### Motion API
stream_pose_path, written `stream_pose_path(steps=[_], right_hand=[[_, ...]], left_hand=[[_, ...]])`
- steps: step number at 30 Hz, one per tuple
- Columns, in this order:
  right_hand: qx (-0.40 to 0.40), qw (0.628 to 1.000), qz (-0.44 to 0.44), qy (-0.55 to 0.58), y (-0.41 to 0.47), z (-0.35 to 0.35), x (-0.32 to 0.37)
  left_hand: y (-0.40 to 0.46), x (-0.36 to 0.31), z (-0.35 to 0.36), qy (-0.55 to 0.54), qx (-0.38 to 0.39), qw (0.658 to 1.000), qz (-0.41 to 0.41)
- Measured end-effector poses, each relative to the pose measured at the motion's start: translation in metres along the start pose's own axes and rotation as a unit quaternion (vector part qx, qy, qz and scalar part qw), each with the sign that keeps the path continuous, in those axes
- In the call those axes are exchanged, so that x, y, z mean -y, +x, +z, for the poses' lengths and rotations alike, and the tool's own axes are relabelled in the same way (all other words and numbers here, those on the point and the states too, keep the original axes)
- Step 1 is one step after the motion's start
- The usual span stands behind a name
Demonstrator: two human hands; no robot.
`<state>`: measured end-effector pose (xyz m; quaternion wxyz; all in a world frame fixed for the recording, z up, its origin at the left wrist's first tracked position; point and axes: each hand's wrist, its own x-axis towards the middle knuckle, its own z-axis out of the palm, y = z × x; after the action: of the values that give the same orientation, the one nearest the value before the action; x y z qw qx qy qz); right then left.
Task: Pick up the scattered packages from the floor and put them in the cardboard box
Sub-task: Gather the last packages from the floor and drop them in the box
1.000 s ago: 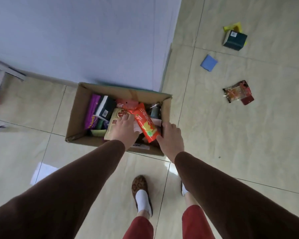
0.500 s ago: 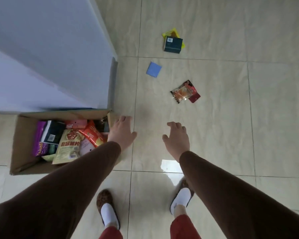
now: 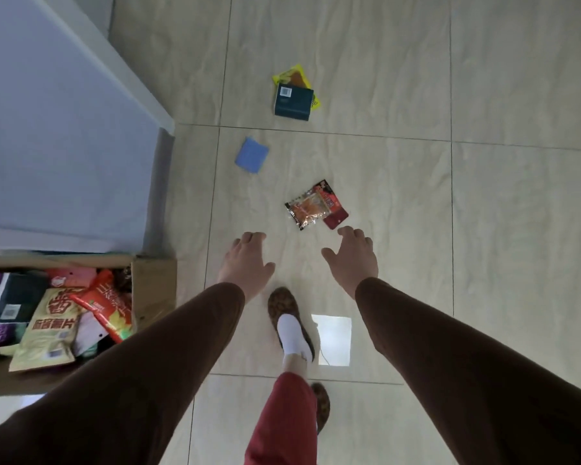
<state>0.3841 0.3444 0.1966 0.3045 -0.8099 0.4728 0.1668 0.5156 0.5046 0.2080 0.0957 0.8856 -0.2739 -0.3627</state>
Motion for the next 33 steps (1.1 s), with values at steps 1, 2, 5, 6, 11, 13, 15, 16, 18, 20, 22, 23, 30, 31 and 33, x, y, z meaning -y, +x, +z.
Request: stream_pose_path(steps=[1, 2, 5, 6, 11, 13, 15, 16, 18, 20, 22, 23, 30, 31, 33], right_hand=[[0.006, 1.0, 0.011, 0.005, 0.015, 0.0, 0.0], [0.011, 1.0, 0.022, 0.007, 0.031, 0.001, -0.001], [0.017, 0.999, 0.045, 0.0, 0.08, 0.006, -0.005], [0.017, 0.999, 0.051, 0.002, 0.097, 0.009, -0.006], [0.032, 0.996, 0.077, -0.007, 0.177, 0.038, -0.015], [0.032, 0.996, 0.083, -0.024, 0.206, 0.054, -0.02], [0.033, 0.994, 0.094, -0.035, 0.235, 0.074, -0.026], [0.034, 0.994, 0.1, -0.039, 0.248, 0.084, -0.029], [0.033, 0.992, 0.114, -0.046, 0.273, 0.105, -0.033], [0.033, 0.99, 0.129, -0.05, 0.291, 0.124, -0.033], [0.026, 0.987, 0.143, -0.066, 0.302, 0.14, -0.032], [0.018, 0.986, 0.146, -0.079, 0.305, 0.146, -0.033], [0.075, 0.984, 0.161, 0.001, 0.324, 0.148, -0.043], [0.098, 0.984, 0.15, 0.005, 0.324, 0.143, -0.045], [0.134, 0.98, 0.135, 0.052, 0.322, 0.127, -0.045]], left_hand=[[0.014, -0.001, 0.0, 0.003, 0.0, 1.0, -0.003], [0.028, -0.003, 0.0, 0.006, -0.002, 1.0, -0.006], [0.071, -0.004, 0.003, 0.015, -0.002, 1.0, -0.015], [0.086, -0.004, 0.006, 0.017, -0.004, 1.0, -0.018], [0.154, 0.001, 0.032, 0.023, -0.003, 0.999, -0.029], [0.179, 0.004, 0.048, 0.015, -0.007, 0.999, -0.034], [0.203, 0.008, 0.066, 0.01, -0.012, 0.999, -0.035], [0.214, 0.01, 0.075, 0.008, -0.014, 0.999, -0.035], [0.235, 0.017, 0.092, 0.007, -0.019, 0.999, -0.033], [0.251, 0.024, 0.104, 0.007, -0.023, 0.999, -0.037], [0.264, 0.031, 0.113, 0.003, -0.029, 0.999, -0.043], [0.268, 0.034, 0.116, 0.0, -0.032, 0.998, -0.049], [0.274, 0.029, 0.118, -0.028, -0.026, 0.996, -0.08], [0.272, 0.026, 0.116, -0.031, -0.023, 0.996, -0.083], [0.269, 0.017, 0.11, -0.038, -0.02, 0.995, -0.089]])
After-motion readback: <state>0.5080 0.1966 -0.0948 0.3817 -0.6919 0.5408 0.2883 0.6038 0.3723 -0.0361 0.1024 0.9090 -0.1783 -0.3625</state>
